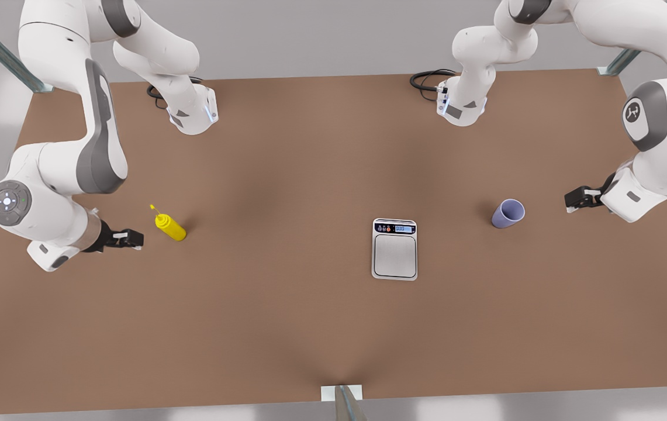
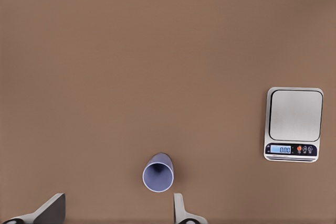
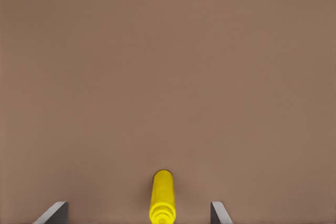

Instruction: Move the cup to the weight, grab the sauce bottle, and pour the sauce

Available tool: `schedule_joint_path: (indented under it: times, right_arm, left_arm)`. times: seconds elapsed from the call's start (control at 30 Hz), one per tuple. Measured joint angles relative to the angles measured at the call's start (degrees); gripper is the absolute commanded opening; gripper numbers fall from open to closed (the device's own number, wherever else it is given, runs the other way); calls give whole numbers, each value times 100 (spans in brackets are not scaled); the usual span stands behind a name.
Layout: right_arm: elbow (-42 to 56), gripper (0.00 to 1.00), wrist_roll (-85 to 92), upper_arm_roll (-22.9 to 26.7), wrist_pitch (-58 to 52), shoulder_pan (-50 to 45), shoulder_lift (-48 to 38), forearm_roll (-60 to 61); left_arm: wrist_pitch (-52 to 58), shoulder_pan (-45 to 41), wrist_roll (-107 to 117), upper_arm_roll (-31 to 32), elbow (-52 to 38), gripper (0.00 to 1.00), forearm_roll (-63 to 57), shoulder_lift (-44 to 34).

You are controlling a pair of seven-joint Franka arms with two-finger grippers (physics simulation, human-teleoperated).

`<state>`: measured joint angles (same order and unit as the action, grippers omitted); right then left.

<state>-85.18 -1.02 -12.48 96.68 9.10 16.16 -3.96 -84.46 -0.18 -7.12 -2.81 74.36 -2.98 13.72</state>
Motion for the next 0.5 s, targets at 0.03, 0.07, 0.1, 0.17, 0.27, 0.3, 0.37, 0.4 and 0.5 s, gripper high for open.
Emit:
schedule_joint_path:
  times: [0.03,0.07,0.1,0.17,0.27,0.3,0.37,0.4,0.5]
  right_arm:
    - [10,100,13,0,-8,10,31,5]
    - [15,100,9,0,-9,14,37,11]
    - [68,100,31,0,-1,6,54,14]
    - [92,100,1224,-10,-9,28,141,42]
    - [573,100,5860,-2,0,1015,142,947]
    - [578,100,6961,1,0,1427,167,1447]
    - [573,100,8563,4,-278,2348,609,2828]
    - [559,100,9049,4,-466,2639,789,3220]
    - [512,100,10732,11,-1031,3027,2089,4193]
  left_arm:
    - [0,1,-5,0,10,100,0,5]
    - [110,12,-24,0,114,100,-6,9]
    - [217,49,-34,-7,351,100,-15,34]
    - [-203,109,-33,-36,1377,100,-29,-62]
    - [-1620,251,-26,-121,2739,100,-36,-372]
    - [-2035,243,-26,-123,3028,100,-36,-377]
    - [-2560,237,-18,-123,3466,100,-32,-378]
    - [-2574,232,-18,-123,3607,100,-30,-371]
    - [-2575,236,-18,-123,3727,100,-23,-168]
